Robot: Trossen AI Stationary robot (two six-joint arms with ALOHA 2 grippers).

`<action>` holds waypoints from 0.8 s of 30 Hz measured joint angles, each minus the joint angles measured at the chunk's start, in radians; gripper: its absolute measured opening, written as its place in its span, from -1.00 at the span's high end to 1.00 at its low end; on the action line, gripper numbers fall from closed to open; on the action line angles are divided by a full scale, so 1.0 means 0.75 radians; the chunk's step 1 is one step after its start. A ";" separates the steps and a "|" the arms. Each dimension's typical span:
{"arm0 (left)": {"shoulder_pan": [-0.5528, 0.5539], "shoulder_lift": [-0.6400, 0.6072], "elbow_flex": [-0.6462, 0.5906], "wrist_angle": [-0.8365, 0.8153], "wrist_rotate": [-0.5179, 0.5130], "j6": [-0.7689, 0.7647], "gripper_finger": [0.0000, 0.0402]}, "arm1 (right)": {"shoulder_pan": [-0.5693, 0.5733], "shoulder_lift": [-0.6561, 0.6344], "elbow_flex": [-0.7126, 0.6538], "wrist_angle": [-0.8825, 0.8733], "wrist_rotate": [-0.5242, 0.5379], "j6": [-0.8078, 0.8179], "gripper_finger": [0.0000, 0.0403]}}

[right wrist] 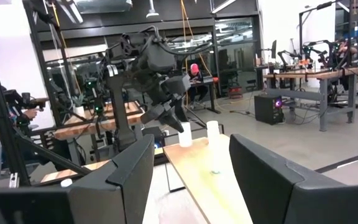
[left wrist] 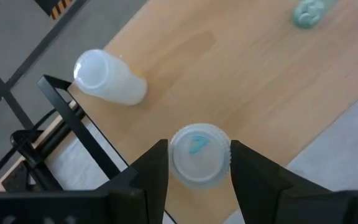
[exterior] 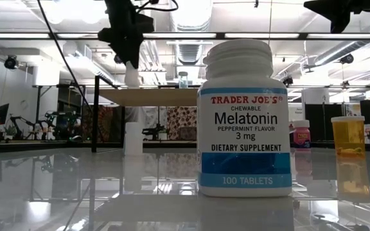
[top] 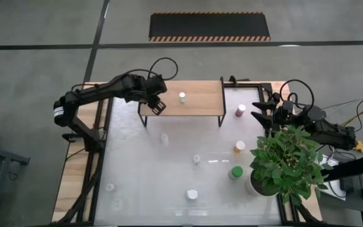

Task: Pick and place medicine bottles onto shelf by color
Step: Put the white pill bottle on the shelf

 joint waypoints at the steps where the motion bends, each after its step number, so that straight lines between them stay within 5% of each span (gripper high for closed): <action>1: 0.000 0.000 0.000 0.000 0.001 0.000 0.35 | 0.000 0.000 0.000 0.000 0.000 0.000 0.00; 24: 0.009 0.002 -0.087 0.059 0.003 0.006 0.34 | 0.000 0.000 0.000 -0.016 -0.005 0.014 0.00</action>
